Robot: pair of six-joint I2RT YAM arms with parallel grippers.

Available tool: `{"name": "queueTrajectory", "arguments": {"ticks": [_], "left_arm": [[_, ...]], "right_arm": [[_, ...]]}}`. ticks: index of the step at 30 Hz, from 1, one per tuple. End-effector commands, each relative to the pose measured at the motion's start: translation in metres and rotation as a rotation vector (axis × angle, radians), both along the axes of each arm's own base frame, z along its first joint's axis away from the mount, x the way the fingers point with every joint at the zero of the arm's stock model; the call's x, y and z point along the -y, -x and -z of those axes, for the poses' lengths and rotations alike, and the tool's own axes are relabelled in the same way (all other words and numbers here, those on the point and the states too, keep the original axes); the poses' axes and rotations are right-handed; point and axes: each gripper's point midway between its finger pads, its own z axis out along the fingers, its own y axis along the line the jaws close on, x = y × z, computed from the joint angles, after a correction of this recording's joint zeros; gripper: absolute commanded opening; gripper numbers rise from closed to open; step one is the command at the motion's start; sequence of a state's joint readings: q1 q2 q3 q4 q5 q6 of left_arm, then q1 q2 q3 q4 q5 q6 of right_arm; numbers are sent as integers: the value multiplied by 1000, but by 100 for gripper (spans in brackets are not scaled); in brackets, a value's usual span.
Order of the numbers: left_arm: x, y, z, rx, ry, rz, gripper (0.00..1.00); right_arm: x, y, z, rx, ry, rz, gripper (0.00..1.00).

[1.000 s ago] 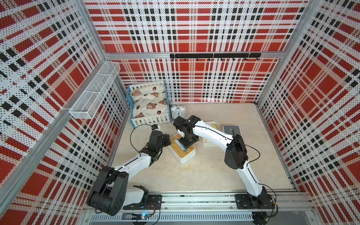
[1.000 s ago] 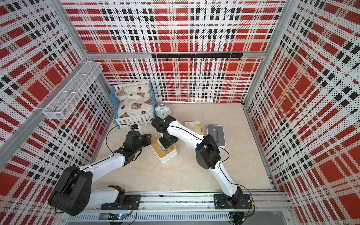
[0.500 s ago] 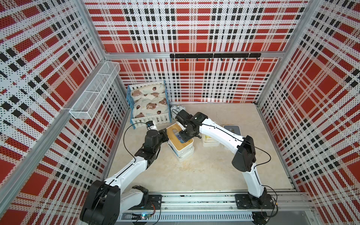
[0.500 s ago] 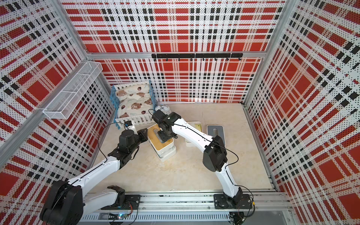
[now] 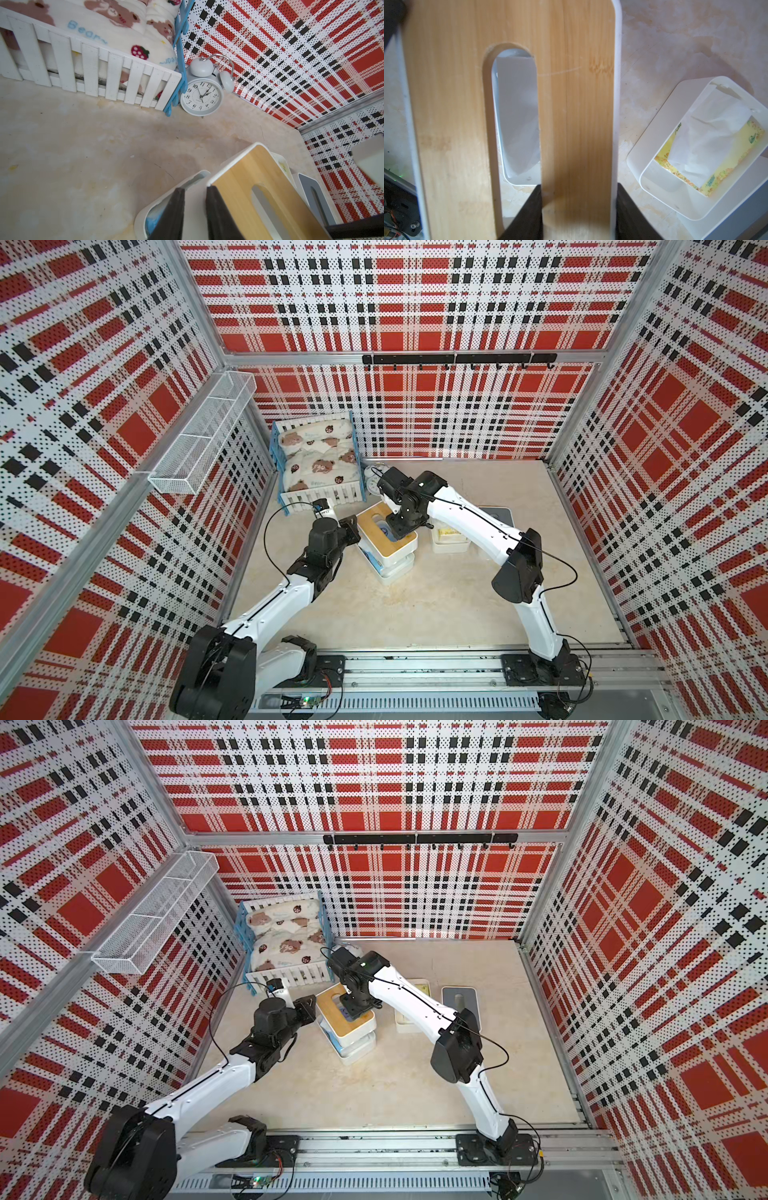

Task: Put the tissue paper into the tissue box
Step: Close the box lid on the tissue box.

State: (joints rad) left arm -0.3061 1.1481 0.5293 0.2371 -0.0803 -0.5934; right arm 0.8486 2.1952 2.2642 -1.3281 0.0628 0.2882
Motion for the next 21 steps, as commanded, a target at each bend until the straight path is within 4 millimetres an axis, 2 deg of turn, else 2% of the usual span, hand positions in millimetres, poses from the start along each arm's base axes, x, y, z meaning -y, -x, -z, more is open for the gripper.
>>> {"name": "queueTrajectory", "arguments": {"ticks": [1,9,21], "left_arm": [[-6,5,20,-58,-31,-11,25],[-5,4,25,-68,-31,-6,25],[-11,6,28,-71,-35,-9,25]], "right_arm": [[-2,5,5,-35,12,-12,25],[-2,2,15,-51,63,-8,25],[-3,4,41,-108,99,-16,25]]}}
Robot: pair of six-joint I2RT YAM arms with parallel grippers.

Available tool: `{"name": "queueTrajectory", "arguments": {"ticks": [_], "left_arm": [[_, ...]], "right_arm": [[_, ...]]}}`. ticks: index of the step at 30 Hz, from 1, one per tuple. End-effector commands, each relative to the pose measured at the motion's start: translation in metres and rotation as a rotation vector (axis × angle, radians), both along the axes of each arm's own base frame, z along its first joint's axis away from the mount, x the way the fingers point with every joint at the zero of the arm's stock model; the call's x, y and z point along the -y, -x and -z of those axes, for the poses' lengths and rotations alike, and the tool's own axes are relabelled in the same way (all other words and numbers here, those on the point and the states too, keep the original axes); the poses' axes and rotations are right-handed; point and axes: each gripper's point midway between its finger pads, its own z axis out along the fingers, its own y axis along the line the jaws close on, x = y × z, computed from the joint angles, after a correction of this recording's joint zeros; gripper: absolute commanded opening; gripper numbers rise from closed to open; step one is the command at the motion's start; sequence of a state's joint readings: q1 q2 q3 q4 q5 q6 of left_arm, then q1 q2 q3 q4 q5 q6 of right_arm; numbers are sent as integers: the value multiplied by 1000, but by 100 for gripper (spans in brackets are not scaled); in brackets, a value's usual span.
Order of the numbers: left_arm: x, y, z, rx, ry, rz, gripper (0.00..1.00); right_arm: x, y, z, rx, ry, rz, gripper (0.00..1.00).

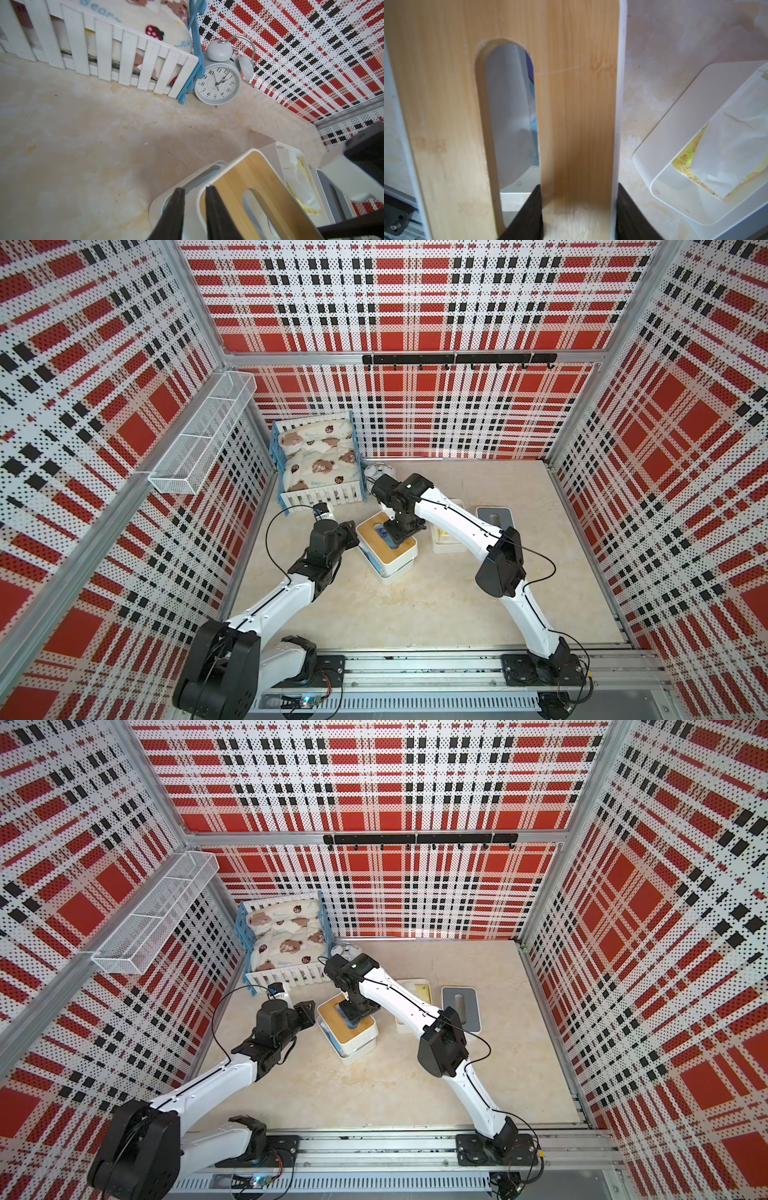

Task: Put the tissue paper into the tissue box
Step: Close the box lid on the tissue box.

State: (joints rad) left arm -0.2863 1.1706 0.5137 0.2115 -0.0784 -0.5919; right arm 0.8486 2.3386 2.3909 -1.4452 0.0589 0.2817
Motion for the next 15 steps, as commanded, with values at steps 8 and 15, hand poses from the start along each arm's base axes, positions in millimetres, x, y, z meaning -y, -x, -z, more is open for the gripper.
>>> {"name": "queueTrajectory", "arguments": {"ticks": [8,15], "left_arm": [[-7,5,12,-19,-15,11,25],[-6,7,13,-19,-13,20,25]], "right_arm": [[-19,1,-6,-17,-73,-14,25],[-21,8,-7,-33,-84,-24,25]]}}
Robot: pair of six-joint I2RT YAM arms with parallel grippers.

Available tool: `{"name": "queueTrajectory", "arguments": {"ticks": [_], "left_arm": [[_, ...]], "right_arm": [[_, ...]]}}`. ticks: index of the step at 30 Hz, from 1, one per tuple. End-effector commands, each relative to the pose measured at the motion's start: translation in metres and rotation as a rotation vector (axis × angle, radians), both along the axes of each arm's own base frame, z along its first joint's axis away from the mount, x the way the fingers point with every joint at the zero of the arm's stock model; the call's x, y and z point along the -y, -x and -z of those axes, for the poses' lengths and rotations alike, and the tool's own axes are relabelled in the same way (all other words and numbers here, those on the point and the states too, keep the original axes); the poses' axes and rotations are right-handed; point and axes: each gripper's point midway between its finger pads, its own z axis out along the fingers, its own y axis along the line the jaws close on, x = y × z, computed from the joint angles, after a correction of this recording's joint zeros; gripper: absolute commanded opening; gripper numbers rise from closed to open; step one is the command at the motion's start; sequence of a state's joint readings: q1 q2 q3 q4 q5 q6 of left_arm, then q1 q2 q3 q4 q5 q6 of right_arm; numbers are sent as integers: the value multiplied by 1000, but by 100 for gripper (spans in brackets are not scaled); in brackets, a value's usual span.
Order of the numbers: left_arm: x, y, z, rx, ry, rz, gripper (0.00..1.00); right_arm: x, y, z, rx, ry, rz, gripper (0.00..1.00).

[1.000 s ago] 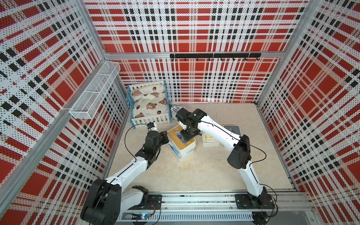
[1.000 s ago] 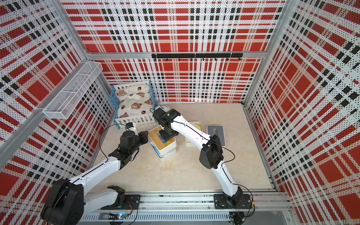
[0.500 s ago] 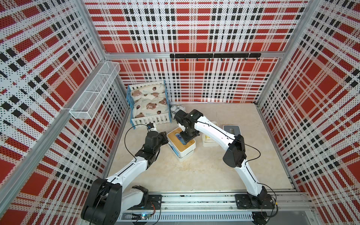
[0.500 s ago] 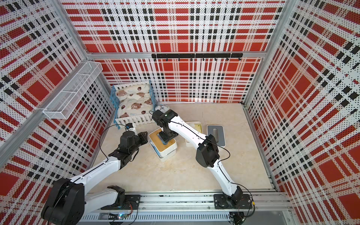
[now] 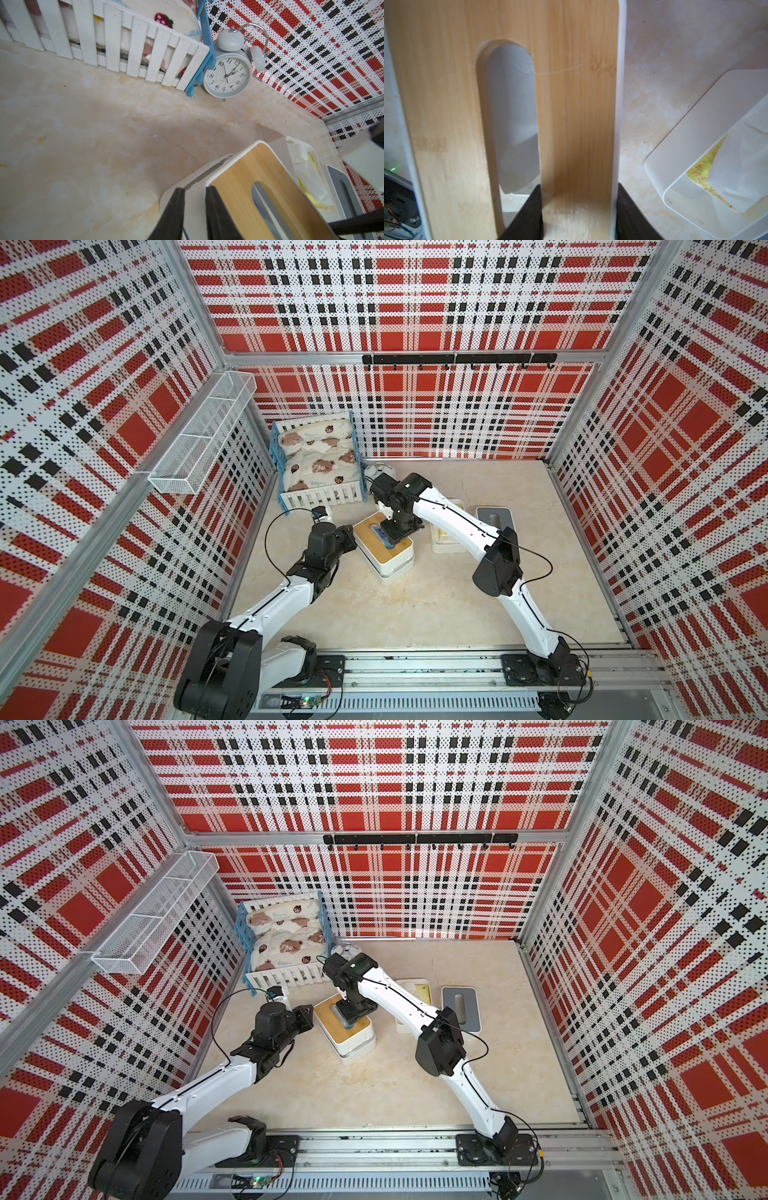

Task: Put the tissue paper into the tissue box
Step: Close the box lid on the tissue box.

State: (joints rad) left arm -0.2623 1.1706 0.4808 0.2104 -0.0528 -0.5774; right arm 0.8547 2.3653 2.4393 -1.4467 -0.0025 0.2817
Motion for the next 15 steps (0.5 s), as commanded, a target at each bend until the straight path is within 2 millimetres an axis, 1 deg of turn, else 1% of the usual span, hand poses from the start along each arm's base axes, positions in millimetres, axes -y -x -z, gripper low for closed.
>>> {"name": "queueTrajectory", "arguments": {"ticks": [1,3,4,5,8,11,15], "left_arm": [[0,0,-3,17,0,14,25],[1,1,-3,16,3,16,25],[1,1,-4,18,3,17,25],[-8,-1,-4,18,2,-7,25],[-11,-2,-5,19,2,-14,25],[-12,-2,-6,21,2,-16,25],[-10,-3,-4,14,5,-10,24]], "right_arm": [[-4,3,-4,-2,-18,-7,25],[0,4,2,-7,3,-4,25],[3,6,9,-19,24,-5,25],[4,7,12,-22,32,-4,25],[10,8,18,-26,63,-1,25],[15,8,19,-29,76,2,25],[20,12,12,-33,86,-2,25]]}}
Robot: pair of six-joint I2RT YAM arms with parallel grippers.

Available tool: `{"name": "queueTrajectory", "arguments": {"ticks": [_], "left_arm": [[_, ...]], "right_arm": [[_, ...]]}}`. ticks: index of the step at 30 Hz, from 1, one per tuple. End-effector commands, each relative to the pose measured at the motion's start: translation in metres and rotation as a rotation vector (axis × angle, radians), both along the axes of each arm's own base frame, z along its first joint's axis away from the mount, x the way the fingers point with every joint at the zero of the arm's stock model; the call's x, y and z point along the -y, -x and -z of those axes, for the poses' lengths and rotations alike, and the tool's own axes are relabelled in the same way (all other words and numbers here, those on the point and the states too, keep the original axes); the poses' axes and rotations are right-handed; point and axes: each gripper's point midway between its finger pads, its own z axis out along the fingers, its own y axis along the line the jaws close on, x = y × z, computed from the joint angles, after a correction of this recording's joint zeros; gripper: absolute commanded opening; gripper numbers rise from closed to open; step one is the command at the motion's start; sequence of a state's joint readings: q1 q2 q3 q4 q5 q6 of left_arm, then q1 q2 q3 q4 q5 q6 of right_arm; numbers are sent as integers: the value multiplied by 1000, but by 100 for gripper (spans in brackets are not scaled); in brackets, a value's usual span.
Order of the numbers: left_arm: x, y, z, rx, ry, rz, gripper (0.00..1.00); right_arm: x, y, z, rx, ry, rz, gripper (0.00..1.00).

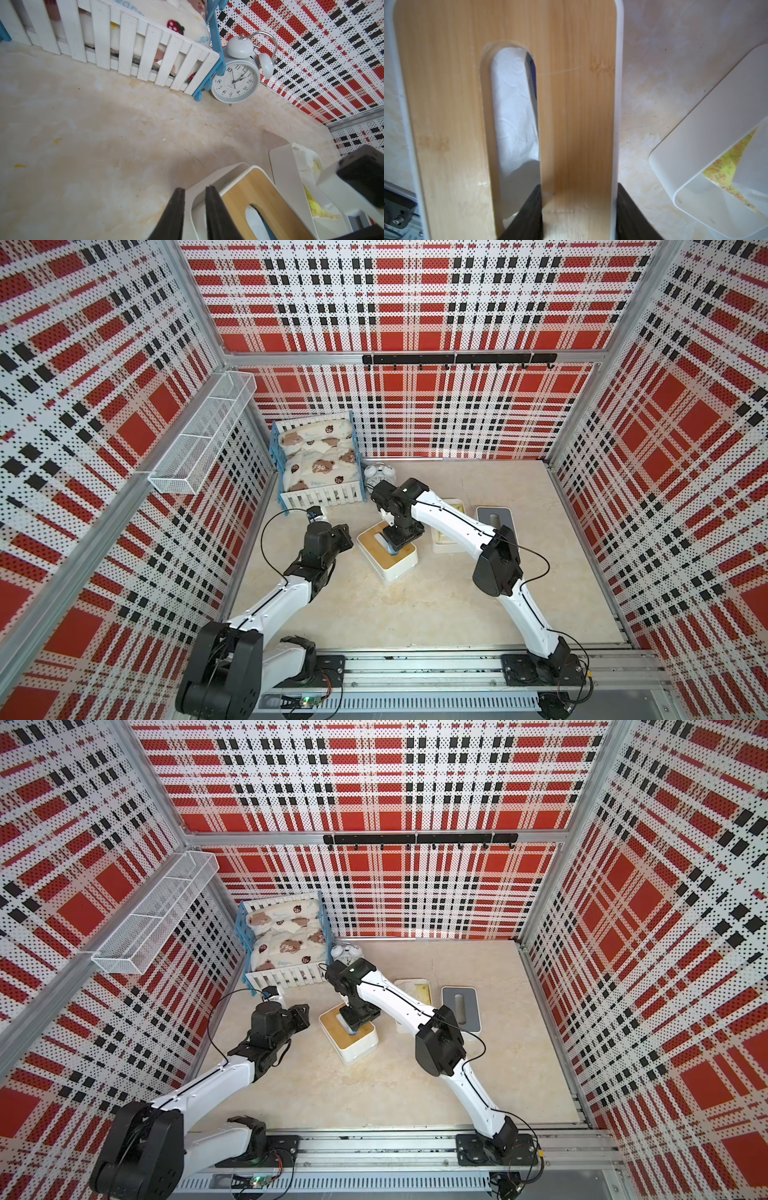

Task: Put the tissue paper into the tissue box
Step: Close the box lid on the tissue box.

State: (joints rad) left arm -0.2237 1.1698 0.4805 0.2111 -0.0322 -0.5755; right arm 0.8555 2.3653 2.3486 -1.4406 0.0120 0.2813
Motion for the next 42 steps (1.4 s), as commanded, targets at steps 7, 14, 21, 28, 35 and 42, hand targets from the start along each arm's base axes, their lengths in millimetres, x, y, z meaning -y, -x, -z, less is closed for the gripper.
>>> {"name": "queueTrajectory", "arguments": {"ticks": [7,14,21,28,35,42], "left_arm": [[4,-4,-1,9,4,18,24],[3,-11,13,-25,-13,16,24],[0,-30,26,-53,-15,13,24],[15,-49,31,-64,-9,43,23],[28,-61,36,-76,-22,63,22],[28,-65,40,-81,-26,63,22]], "right_arm": [[14,4,-8,-6,34,-1,25],[0,-9,17,-5,5,7,25],[-1,-11,34,1,0,19,24],[9,-13,45,13,45,32,24],[9,-28,36,111,32,53,22],[6,-40,20,224,-39,72,21]]}}
